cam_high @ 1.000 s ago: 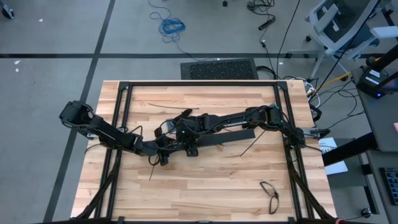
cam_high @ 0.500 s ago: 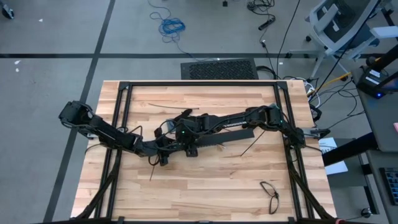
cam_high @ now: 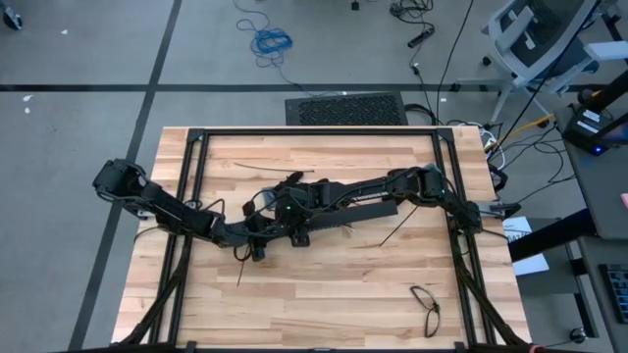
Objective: Ziptie cables
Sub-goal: Close the cable duct
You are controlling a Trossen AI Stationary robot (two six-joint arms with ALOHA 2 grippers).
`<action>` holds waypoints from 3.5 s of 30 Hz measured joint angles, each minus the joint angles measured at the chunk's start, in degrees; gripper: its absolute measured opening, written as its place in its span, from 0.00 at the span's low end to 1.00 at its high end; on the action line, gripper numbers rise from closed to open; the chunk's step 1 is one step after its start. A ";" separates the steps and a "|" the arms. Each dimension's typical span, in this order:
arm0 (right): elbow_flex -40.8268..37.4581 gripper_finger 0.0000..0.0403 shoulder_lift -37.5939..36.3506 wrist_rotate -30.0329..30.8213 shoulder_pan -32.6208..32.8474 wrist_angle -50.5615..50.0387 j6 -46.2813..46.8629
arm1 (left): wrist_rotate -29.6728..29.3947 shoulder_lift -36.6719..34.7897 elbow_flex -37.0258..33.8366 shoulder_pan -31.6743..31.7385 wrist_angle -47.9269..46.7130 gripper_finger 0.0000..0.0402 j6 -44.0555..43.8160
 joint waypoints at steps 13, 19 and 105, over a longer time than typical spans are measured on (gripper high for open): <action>0.00 0.62 0.00 0.00 0.00 0.22 -0.09 | -0.13 0.07 0.00 0.02 0.36 0.60 1.25; 0.00 0.62 0.00 -0.13 0.00 0.09 -0.08 | -0.11 0.09 0.00 -0.04 0.70 0.60 1.09; 0.20 0.62 1.09 0.02 -1.01 -3.91 -0.87 | 4.51 -5.75 0.26 2.19 -7.88 0.93 4.30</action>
